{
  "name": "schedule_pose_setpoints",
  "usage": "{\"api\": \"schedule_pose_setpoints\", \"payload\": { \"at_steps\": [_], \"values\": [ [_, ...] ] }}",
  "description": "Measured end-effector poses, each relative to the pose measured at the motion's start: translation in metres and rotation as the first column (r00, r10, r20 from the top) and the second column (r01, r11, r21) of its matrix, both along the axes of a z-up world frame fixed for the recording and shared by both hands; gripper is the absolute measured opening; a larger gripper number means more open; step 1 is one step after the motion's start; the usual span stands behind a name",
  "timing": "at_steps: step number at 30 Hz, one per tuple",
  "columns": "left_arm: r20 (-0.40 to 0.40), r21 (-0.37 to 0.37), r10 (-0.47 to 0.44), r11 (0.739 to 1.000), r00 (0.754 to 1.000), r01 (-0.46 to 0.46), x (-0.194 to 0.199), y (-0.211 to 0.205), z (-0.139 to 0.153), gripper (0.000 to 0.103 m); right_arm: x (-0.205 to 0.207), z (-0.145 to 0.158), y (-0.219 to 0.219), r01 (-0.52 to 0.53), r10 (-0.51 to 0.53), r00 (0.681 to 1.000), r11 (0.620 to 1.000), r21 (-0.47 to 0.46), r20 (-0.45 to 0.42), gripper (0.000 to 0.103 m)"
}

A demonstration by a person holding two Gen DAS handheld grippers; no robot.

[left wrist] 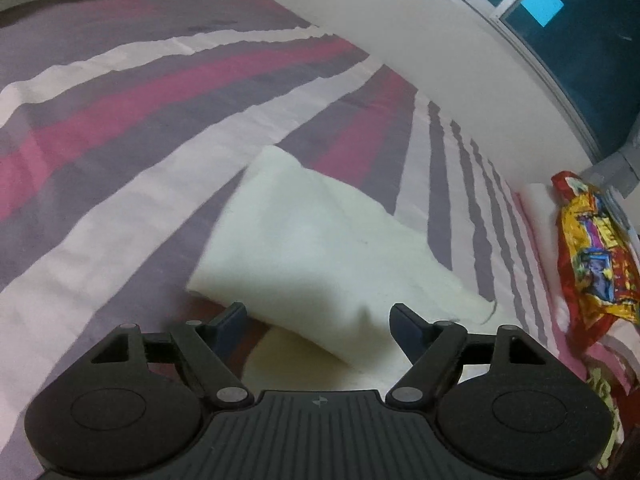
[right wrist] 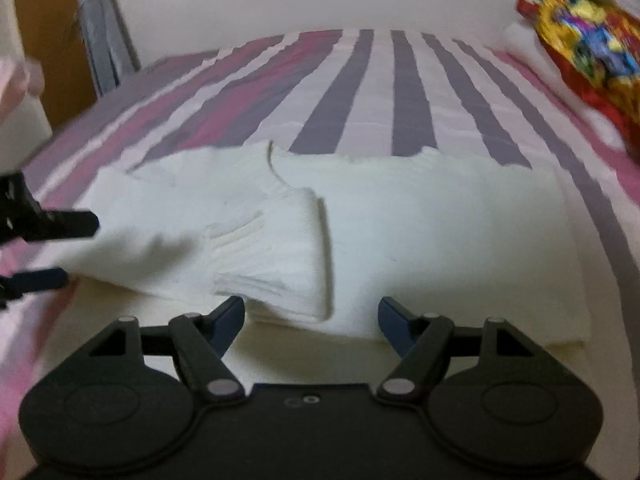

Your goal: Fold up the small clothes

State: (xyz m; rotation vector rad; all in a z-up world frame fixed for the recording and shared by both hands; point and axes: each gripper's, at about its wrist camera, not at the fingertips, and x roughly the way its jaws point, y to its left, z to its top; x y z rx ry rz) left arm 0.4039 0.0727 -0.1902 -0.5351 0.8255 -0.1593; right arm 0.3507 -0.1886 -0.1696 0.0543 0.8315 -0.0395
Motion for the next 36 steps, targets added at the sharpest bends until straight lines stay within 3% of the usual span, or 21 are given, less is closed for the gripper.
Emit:
{"api": "schedule_pose_setpoints", "payload": {
  "at_steps": [3,5,8,10,12,13,18,22,26,30,36],
  "values": [
    [0.003,0.002,-0.009,1.0,1.0,0.009,0.0,0.001,-0.004,0.077,-0.006,0.001,0.006,-0.031,0.031,0.999,0.999,0.033,0.012,0.073],
    [0.0,0.001,-0.003,1.0,1.0,0.003,0.002,0.001,-0.003,0.077,-0.006,0.001,0.011,-0.032,0.032,0.999,0.999,-0.012,0.036,0.068],
    [-0.01,-0.02,0.013,1.0,1.0,-0.013,0.003,0.003,-0.004,0.077,0.002,0.001,0.009,-0.033,0.033,0.999,0.999,-0.008,0.039,0.035],
    [-0.009,-0.016,0.013,1.0,1.0,-0.013,0.003,0.003,-0.004,0.077,0.007,0.002,0.009,-0.031,0.032,0.999,0.999,-0.013,0.041,0.026],
    [-0.006,-0.011,0.013,1.0,1.0,-0.013,0.004,0.001,-0.003,0.077,0.008,0.003,0.007,-0.037,0.037,0.998,0.999,-0.001,0.051,0.01],
    [0.002,-0.011,0.007,1.0,1.0,-0.007,0.004,-0.001,-0.002,0.077,0.006,0.007,0.0,-0.02,0.018,0.997,0.999,0.027,0.07,0.008],
    [0.044,-0.007,-0.038,0.999,0.998,0.039,0.008,-0.02,0.005,0.077,-0.012,0.035,-0.056,0.133,-0.168,0.97,0.972,0.196,0.175,0.007],
    [0.046,-0.006,-0.056,0.998,0.997,0.056,0.015,-0.039,0.006,0.077,-0.023,0.037,-0.09,0.196,-0.231,0.957,0.961,0.196,0.174,0.007],
    [0.01,0.032,-0.082,0.996,0.997,0.082,0.02,-0.054,-0.005,0.077,-0.032,0.021,-0.112,0.249,-0.276,0.954,0.945,0.212,0.112,0.008],
    [0.006,0.046,-0.087,0.995,0.996,0.087,0.019,-0.054,-0.005,0.077,-0.033,0.007,-0.125,0.313,-0.336,0.94,0.921,0.232,0.067,0.028],
    [-0.008,0.025,-0.073,0.997,0.997,0.073,0.022,-0.048,-0.007,0.077,-0.029,0.014,-0.137,0.371,-0.4,0.911,0.901,0.227,0.102,0.024]
  ]
}}
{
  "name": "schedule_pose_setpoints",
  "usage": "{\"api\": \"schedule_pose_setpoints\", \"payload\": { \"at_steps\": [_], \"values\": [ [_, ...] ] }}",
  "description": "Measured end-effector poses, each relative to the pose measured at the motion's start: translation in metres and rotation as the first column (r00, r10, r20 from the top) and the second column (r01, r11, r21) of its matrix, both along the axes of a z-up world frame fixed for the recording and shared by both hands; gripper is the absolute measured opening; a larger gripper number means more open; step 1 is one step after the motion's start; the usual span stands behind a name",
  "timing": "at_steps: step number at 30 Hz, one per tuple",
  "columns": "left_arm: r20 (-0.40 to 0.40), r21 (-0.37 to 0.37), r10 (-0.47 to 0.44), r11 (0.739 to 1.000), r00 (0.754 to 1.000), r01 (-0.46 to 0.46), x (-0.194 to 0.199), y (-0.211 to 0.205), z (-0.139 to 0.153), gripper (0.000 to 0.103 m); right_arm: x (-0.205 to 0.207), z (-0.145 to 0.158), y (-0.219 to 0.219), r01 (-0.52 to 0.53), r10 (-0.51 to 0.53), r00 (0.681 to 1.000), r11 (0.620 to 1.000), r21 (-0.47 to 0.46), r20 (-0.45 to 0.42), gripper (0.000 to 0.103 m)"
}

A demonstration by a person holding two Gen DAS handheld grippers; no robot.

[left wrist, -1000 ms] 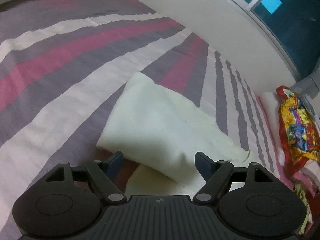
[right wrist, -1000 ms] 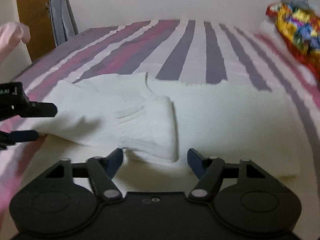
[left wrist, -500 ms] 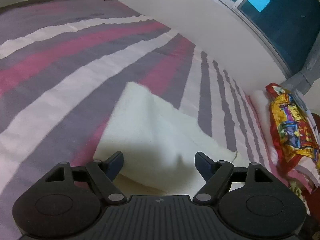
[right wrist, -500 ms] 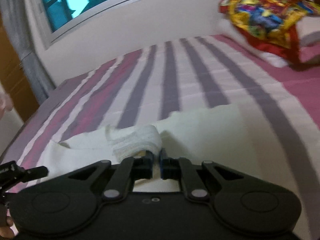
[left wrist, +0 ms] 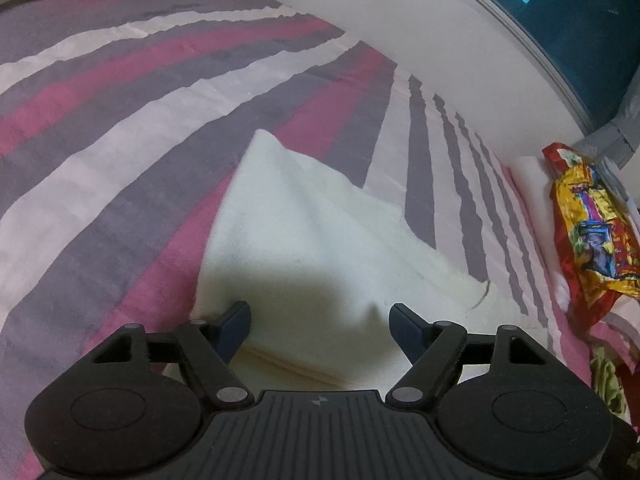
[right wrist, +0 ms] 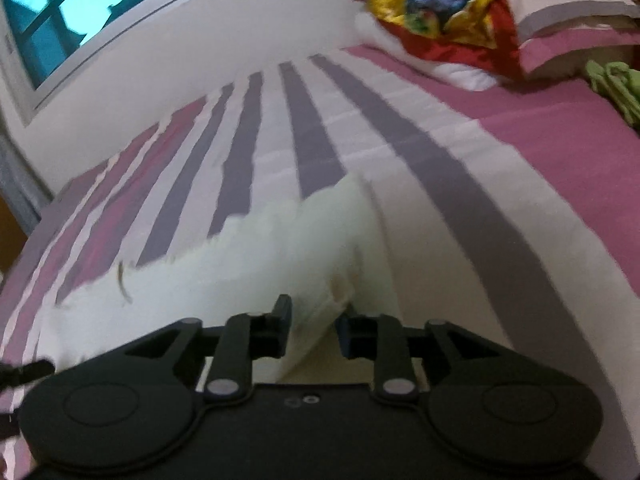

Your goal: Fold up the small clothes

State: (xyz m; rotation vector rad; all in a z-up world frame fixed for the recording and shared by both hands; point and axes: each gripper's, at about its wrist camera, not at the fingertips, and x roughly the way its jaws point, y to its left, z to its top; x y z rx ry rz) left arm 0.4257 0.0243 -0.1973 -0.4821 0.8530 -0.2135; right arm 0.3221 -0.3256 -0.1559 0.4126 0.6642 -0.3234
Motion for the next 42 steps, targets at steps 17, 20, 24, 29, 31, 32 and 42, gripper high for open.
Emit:
{"api": "schedule_pose_setpoints", "payload": {
  "at_steps": [17,20,24,29,31,32,42],
  "values": [
    [0.096,0.091,-0.015,0.996,0.995,0.006,-0.03,-0.005,0.02,0.077,-0.014,0.027,0.022,-0.05,0.055,0.998,0.985,-0.166,0.028,0.027],
    [0.025,0.112,-0.027,0.993,0.999,0.024,-0.02,-0.015,0.006,0.077,-0.001,0.012,0.03,-0.141,0.133,0.988,0.981,-0.13,-0.073,0.026],
    [-0.03,0.108,0.015,0.994,0.999,-0.012,-0.015,-0.005,-0.007,0.077,0.009,-0.008,0.022,-0.144,0.122,0.977,0.983,-0.118,-0.175,0.024],
    [-0.003,0.157,-0.022,0.987,1.0,0.023,-0.035,-0.006,0.008,0.077,-0.009,0.012,0.028,-0.163,0.148,0.981,0.98,-0.113,-0.124,0.029],
    [-0.018,0.15,-0.038,0.988,0.999,0.04,-0.048,-0.004,0.01,0.077,-0.022,0.017,0.034,-0.182,0.17,0.979,0.977,-0.112,-0.108,0.031],
    [-0.023,0.14,-0.041,0.989,0.999,0.044,-0.056,-0.003,0.011,0.077,-0.026,0.019,0.036,-0.19,0.179,0.978,0.976,-0.107,-0.106,0.033],
    [-0.071,0.138,-0.098,0.985,0.993,0.107,-0.147,0.014,0.018,0.077,-0.121,0.038,0.066,-0.272,0.262,0.959,0.958,-0.09,-0.109,0.046]
  ]
}}
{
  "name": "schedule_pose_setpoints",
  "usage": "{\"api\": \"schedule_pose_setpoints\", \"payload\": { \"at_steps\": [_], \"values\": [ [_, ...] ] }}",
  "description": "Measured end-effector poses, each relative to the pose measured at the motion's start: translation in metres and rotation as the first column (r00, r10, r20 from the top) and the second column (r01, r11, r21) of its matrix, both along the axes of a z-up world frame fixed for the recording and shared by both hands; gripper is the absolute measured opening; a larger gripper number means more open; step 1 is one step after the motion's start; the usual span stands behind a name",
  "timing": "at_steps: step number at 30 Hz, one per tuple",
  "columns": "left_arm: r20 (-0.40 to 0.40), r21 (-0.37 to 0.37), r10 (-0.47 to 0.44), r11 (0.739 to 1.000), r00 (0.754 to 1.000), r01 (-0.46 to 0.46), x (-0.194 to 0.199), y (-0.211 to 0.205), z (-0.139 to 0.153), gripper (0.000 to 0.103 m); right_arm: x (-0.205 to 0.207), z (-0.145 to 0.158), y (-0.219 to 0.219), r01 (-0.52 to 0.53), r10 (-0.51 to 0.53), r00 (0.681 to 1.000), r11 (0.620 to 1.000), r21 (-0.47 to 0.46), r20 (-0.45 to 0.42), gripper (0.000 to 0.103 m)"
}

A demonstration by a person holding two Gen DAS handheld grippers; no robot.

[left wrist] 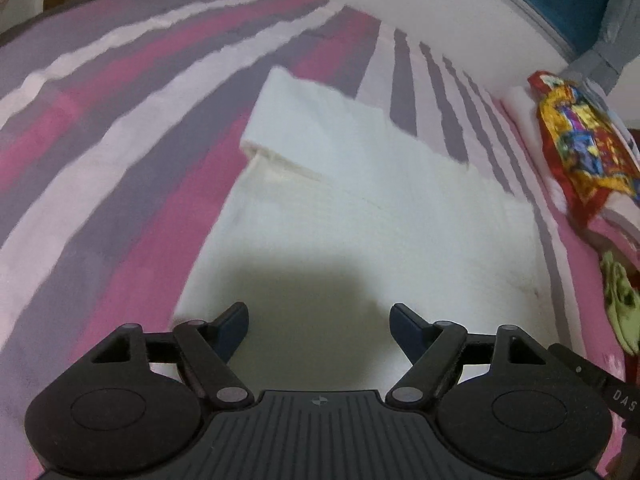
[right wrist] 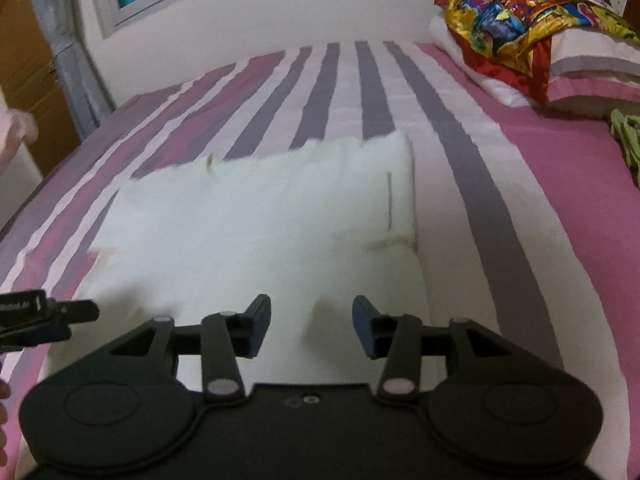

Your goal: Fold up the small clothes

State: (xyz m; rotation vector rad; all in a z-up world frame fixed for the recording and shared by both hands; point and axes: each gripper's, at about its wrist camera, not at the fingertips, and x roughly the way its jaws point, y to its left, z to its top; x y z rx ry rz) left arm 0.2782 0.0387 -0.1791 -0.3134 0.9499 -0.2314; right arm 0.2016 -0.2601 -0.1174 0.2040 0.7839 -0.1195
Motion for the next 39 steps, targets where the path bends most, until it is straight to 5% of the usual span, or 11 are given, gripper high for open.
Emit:
{"api": "schedule_pose_setpoints", "payload": {
  "at_steps": [17,39],
  "values": [
    [-0.043,0.032,-0.023,0.999,0.999,0.025,-0.108,0.029,-0.003,0.077,-0.118,-0.001,0.03,-0.052,0.051,0.995,0.999,-0.014,-0.082,0.05],
    [-0.06,0.045,0.075,0.996,0.995,-0.072,-0.171,0.087,-0.01,0.077,-0.185,-0.009,0.035,-0.022,0.019,0.99,1.0,-0.019,-0.142,0.062]
  ]
}}
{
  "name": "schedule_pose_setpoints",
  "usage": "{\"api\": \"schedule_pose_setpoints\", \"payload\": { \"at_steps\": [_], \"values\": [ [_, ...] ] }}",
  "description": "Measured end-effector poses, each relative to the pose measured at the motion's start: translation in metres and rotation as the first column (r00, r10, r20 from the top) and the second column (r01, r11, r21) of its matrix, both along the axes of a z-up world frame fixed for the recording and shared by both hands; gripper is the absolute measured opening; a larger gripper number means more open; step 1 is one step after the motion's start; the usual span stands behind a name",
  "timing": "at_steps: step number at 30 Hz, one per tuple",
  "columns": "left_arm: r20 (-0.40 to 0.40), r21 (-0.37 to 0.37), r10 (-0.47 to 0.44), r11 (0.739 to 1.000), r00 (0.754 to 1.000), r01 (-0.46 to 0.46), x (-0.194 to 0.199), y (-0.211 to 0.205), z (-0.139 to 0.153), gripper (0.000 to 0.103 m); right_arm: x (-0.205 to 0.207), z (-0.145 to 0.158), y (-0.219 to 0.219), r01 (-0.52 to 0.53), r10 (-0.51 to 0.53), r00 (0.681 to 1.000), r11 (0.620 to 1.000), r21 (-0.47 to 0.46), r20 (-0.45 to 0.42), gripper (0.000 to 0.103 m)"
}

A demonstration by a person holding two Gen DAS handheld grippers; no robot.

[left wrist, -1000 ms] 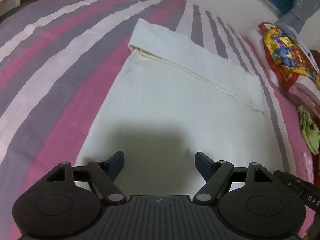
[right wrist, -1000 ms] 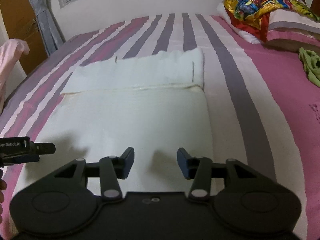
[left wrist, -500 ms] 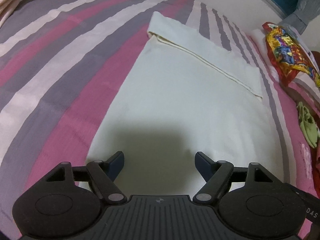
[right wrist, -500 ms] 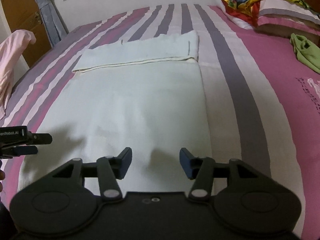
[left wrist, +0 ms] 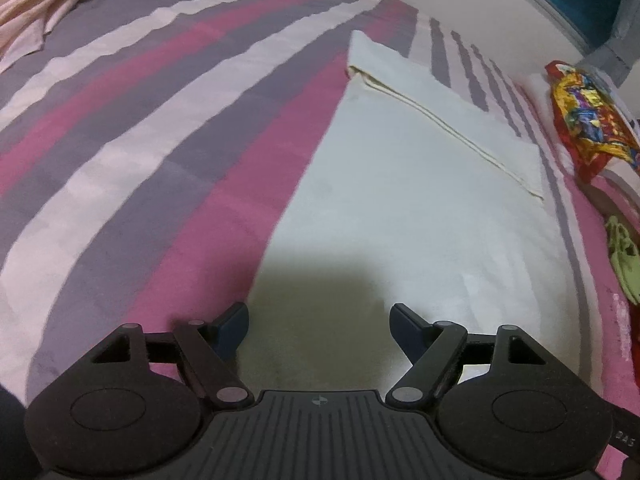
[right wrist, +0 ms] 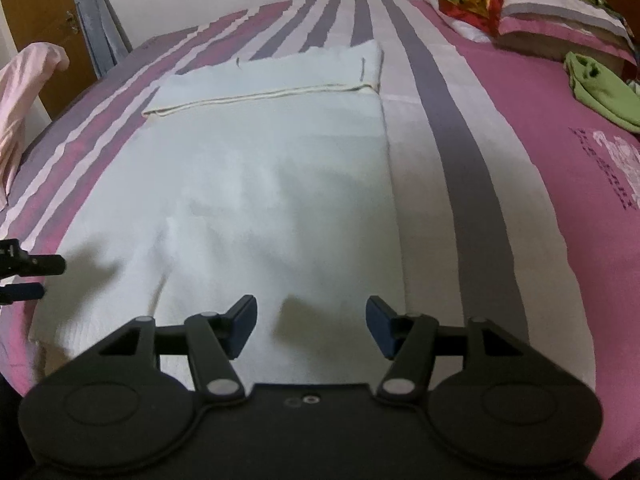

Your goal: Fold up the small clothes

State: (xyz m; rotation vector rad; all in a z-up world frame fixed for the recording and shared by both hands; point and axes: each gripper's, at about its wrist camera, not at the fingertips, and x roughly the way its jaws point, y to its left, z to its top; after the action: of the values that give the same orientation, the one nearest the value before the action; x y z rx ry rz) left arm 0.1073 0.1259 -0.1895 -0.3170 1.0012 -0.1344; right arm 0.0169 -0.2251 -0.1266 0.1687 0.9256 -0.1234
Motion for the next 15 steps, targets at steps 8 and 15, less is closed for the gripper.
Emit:
{"api": "schedule_pose_setpoints", "payload": {
  "at_steps": [8,15],
  "values": [
    [0.005,-0.001,0.039,0.999,0.999,-0.039,-0.015,0.018,-0.006,0.077,-0.011,-0.006,-0.009,0.046,-0.047,0.998,0.999,-0.017,-0.029,0.065],
    [-0.002,-0.004,0.028,1.0,1.0,-0.028,-0.021,0.02,-0.008,0.077,-0.023,-0.016,-0.02,0.095,-0.094,0.993,0.995,0.005,-0.066,0.068]
  ]
}}
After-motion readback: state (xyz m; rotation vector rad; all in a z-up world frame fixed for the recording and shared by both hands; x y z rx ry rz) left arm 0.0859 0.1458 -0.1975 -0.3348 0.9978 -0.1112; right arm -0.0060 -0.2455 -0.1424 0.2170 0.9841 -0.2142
